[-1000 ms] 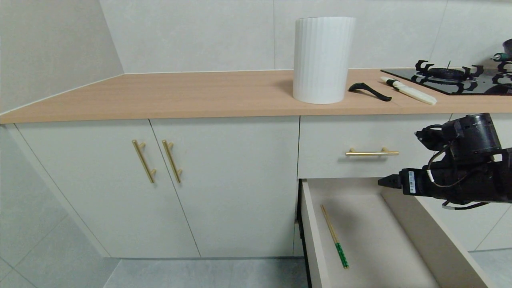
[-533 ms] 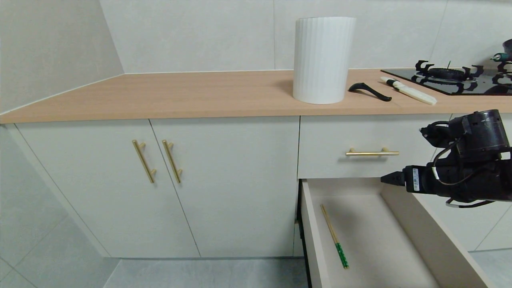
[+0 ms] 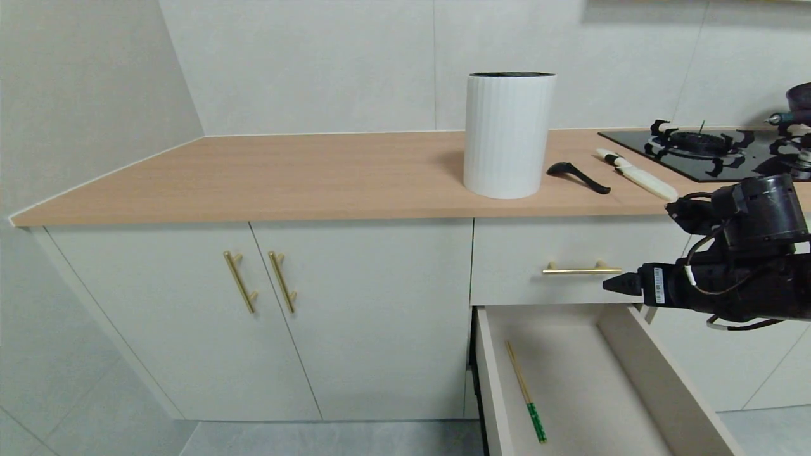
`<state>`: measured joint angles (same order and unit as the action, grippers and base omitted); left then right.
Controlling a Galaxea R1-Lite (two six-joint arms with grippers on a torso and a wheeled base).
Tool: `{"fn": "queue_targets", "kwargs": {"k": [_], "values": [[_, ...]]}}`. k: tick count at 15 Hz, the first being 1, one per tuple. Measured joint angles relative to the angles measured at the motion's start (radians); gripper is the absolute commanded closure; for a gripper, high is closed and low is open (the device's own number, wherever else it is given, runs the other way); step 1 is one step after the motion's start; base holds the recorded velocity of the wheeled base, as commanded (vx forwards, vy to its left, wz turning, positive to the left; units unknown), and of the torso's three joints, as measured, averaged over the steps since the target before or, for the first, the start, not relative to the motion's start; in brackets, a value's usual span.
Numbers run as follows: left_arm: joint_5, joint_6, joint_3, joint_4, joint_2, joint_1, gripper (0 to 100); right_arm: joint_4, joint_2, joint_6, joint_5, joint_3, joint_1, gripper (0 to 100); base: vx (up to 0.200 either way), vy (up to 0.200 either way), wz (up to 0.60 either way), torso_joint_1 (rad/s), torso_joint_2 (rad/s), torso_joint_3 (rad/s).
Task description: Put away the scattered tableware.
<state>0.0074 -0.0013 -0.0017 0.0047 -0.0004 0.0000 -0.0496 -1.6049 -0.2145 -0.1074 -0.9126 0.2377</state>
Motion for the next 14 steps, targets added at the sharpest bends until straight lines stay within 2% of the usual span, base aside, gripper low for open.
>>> {"fn": "queue_targets", "kwargs": {"k": [14], "values": [[0.0, 0.0, 0.0, 0.0, 0.0, 0.0, 0, -0.001, -0.002, 0.011, 0.001, 0.006, 0.009, 0, 0.0, 0.0, 0.0, 0.191, -0.49, -0.292]]}}
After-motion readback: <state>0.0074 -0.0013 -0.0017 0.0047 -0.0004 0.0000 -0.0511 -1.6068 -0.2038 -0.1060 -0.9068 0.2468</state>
